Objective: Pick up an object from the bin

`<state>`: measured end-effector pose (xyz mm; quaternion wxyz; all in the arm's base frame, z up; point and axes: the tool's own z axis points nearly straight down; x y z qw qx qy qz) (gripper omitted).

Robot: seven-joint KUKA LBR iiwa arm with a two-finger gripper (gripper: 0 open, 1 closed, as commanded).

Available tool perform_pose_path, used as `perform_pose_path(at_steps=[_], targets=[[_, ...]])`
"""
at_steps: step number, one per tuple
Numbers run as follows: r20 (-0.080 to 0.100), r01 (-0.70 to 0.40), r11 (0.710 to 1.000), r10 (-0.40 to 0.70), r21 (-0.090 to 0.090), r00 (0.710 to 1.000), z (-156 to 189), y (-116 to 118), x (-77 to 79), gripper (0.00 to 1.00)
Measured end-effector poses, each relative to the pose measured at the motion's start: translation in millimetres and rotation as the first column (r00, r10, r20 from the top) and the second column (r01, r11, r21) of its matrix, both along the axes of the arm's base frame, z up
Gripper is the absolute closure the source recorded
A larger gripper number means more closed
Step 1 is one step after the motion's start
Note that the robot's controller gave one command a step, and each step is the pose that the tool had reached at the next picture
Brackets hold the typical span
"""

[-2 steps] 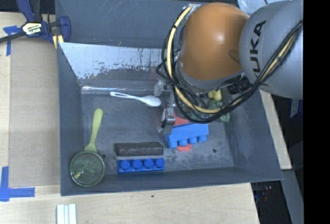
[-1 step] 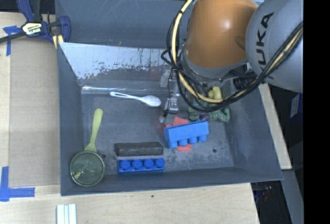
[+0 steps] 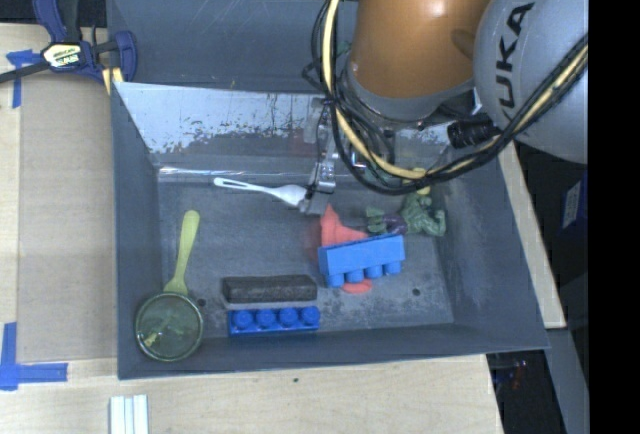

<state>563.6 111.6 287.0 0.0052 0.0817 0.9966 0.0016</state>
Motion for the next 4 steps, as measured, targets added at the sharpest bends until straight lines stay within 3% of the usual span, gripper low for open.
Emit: perform_pose_path(at_steps=[1,2,3,4], targets=[[-0.001,-0.093,0.996,0.093,-0.002,0.996,-75.6,-11.5,0.1,0.0],[0.009,0.007,1.0,-0.007,0.002,1.0,-118.2,-31.8,4.1,0.0],[0.008,-0.161,0.987,0.161,-0.002,0.987,-178.9,-46.9,9.7,0.0],[0.012,-0.108,0.994,0.108,-0.001,0.994,-206.6,-58.3,4.5,0.0]])
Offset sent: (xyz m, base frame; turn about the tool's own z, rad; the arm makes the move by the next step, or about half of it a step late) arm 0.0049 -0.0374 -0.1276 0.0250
